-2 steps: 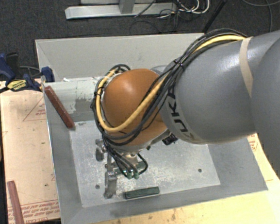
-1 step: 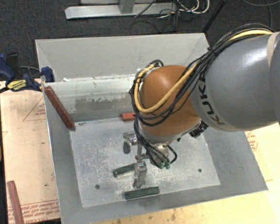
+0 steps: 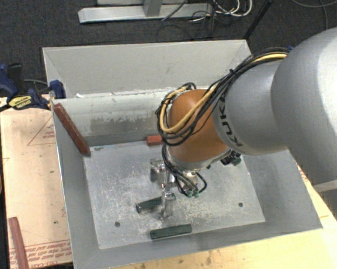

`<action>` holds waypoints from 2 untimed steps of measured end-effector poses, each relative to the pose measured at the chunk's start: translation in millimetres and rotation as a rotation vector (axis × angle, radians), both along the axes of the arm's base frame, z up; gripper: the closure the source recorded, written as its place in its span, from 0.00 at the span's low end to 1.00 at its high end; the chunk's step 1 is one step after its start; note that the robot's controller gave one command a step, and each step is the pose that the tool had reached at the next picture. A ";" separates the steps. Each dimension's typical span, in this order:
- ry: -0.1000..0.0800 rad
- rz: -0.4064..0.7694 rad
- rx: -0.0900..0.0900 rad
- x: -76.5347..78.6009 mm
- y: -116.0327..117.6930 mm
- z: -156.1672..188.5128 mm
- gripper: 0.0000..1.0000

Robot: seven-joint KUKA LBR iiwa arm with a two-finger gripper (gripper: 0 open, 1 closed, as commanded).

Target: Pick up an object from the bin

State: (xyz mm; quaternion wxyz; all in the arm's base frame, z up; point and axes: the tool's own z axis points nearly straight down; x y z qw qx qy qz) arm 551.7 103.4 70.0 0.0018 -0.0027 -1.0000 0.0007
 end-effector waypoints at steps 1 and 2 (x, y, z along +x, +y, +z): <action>-0.004 0.002 0.003 0.2 2.5 4.7 1.00; -0.013 0.296 0.004 7.4 16.7 139.0 1.00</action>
Offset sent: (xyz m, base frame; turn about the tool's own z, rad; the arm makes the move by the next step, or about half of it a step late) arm 0.0000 0.0000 0.0000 0.0000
